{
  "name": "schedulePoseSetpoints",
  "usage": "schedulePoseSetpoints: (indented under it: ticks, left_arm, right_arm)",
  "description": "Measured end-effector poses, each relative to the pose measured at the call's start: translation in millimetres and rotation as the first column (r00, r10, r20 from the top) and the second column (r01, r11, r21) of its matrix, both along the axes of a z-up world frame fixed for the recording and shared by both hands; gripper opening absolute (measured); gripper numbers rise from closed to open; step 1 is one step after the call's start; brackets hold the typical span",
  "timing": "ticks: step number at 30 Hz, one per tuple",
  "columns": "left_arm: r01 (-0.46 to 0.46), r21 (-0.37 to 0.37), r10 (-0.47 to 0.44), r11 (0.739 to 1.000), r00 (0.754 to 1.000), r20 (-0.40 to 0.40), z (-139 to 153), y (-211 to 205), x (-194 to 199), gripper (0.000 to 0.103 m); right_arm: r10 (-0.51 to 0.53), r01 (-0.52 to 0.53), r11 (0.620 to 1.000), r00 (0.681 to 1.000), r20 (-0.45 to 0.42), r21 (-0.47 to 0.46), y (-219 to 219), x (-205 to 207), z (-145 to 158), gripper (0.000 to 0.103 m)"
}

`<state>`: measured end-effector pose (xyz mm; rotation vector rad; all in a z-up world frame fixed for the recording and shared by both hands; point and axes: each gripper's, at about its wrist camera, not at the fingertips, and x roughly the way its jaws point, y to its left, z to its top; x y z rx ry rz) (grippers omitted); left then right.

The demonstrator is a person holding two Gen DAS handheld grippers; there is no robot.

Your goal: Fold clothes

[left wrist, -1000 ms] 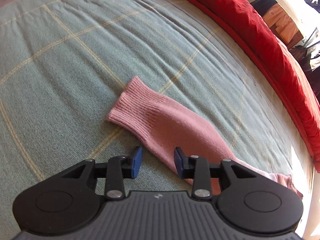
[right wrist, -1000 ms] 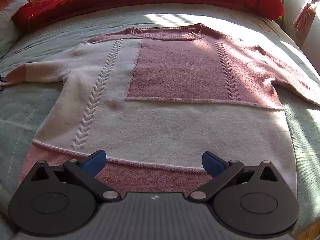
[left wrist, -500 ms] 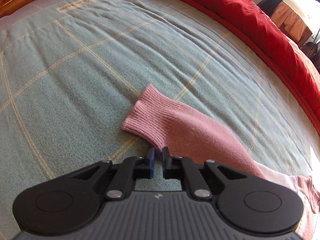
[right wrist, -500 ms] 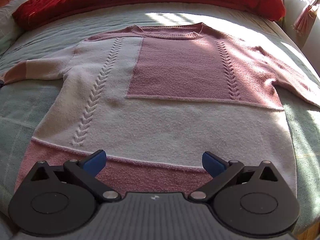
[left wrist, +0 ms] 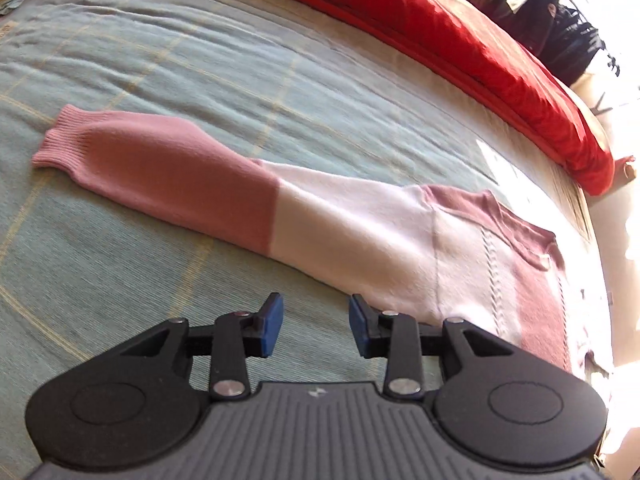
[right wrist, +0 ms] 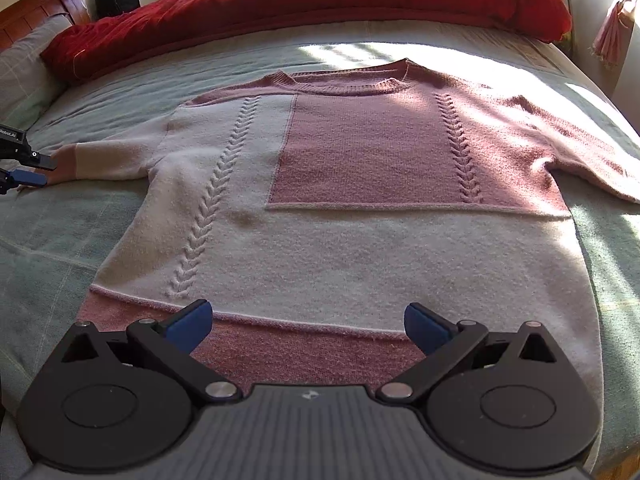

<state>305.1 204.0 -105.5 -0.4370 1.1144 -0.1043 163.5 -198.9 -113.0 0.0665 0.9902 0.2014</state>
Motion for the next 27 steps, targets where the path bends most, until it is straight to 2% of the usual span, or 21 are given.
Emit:
schedulePoseSetpoints:
  ticks: [3, 9, 19, 27]
  left_arm:
    - [0.093, -0.022, -0.093, 0.995, 0.996, -0.013, -4.9, -45.4, 0.5, 0.036]
    - [0.145, -0.066, -0.146, 0.987, 0.989, -0.02, -15.1, -95.0, 2.4, 0.04]
    - [0.113, -0.172, -0.119, 0.979, 0.992, -0.027, -48.6, -104.8, 18.7, 0.04]
    - [0.111, -0.239, -0.115, 0.965, 0.993, -0.002, -64.7, -103.4, 28.7, 0.041]
  right_arm:
    - [0.003, -0.003, 1.0, 1.0, 0.014, 0.019, -6.1, -2.8, 3.2, 0.103]
    - [-0.008, 0.008, 0.999, 1.0, 0.019, 0.049, -21.7, -5.2, 1.1, 0.103]
    - [-0.011, 0.014, 0.993, 1.0, -0.022, 0.121, -34.2, -0.7, -13.1, 0.103]
    - [0.154, -0.145, 0.971, 0.987, -0.037, 0.19, -8.5, 3.4, -8.8, 0.103]
